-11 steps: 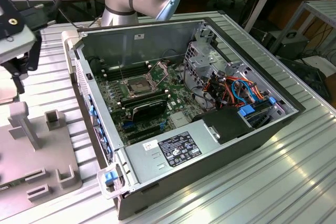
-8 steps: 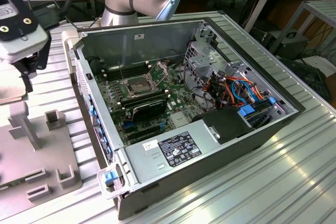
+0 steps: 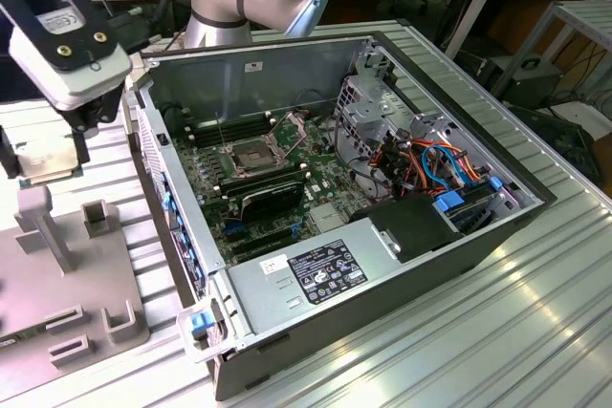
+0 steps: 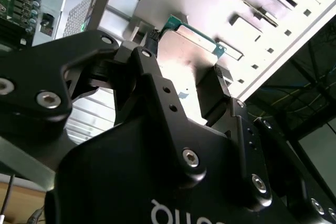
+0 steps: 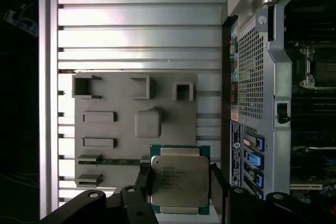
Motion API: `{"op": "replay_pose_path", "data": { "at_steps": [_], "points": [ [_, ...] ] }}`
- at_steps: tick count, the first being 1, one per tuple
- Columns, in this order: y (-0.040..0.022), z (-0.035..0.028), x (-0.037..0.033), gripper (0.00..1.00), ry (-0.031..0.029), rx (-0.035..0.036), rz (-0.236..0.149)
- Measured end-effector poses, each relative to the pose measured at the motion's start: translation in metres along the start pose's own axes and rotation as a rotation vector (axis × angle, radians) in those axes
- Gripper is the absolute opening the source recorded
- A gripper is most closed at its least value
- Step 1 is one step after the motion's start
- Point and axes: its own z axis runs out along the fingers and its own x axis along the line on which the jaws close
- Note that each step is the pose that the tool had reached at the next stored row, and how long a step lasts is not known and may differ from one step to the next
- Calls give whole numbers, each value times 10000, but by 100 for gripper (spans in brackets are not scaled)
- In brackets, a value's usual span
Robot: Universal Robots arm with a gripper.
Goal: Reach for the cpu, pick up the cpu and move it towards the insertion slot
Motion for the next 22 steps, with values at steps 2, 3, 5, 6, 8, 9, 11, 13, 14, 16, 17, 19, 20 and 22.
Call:
{"op": "replay_pose_path", "data": {
  "at_steps": [2, 3, 5, 6, 8, 9, 11, 13, 14, 16, 17, 19, 20, 22],
  "points": [
    [0, 2, -50, 54, -1, -2, -1],
    [0, 2, -68, 54, -1, -1, 0],
    [0, 4, -101, 54, -1, -2, 0],
    [0, 5, -112, 54, -1, -1, 1],
    [-1, 6, -118, 54, -1, -1, 2],
    [-1, 6, -119, 54, 0, -1, 1],
    [-1, 6, -119, 54, 0, -1, 0],
    [-1, 7, -121, 54, -1, -2, 0],
    [-1, 7, -124, 54, -2, -2, -1],
    [-1, 7, -133, 54, -1, -1, -1],
    [-1, 6, -141, 54, 0, 0, -1],
    [-1, 7, -152, 54, -1, -1, 2],
    [-1, 6, -159, 54, 0, 0, 0],
    [-1, 7, -173, 54, -1, 0, 0]
  ]
}}
